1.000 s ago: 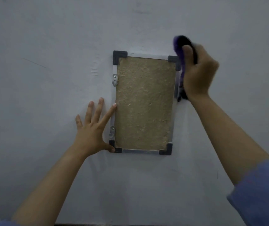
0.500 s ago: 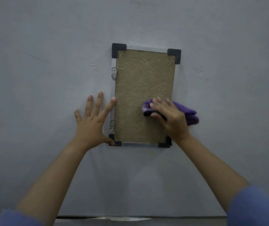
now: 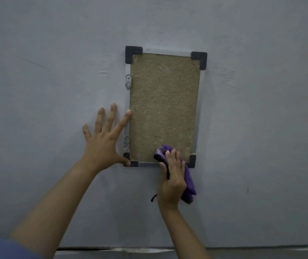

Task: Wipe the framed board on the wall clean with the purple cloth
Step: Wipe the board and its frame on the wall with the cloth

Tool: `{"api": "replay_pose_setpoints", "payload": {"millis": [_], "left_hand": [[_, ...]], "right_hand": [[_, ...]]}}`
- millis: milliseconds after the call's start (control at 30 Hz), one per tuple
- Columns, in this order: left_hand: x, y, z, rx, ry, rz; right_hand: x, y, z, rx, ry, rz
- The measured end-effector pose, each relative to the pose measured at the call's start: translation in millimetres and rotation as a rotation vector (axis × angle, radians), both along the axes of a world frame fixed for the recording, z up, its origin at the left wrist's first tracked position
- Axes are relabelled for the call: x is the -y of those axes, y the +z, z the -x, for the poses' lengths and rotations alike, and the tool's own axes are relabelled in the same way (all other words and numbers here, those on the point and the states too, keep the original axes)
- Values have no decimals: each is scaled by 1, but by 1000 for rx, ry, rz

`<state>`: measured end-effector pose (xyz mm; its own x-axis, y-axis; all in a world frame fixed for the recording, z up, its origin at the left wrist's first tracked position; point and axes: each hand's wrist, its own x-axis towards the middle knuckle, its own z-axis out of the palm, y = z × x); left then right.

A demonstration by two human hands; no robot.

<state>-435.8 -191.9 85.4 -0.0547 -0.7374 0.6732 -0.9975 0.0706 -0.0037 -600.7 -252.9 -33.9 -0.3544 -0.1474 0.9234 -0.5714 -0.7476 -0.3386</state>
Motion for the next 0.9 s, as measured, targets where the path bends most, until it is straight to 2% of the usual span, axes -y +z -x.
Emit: {"api": "replay_pose_setpoints", "payload": {"millis": [233,367,433,533,633,700,767,900], "left_hand": [[1,1,-3,45,27,-13],[1,0,-6,74,31,28],[1,0,-10,116,40,59],[-2,2,-13,149,50,14],[-3,3,-14,144,39,1],[-3,3,-14,130,25,8],[-4,1,-13,100,7,21],[-1,-2,-9,54,-3,41]], "right_hand": [[-3,-1,-28,105,43,-37],[-16,-5,-76,-46,125,-30],[-24,-2,-93,-25,192,-31],[-37,4,-86,118,326,-61],[-59,23,-57,447,533,-199],[-66,47,-32,579,507,-217],[-65,78,-3,589,442,-153],[-52,148,48,431,316,126]]}}
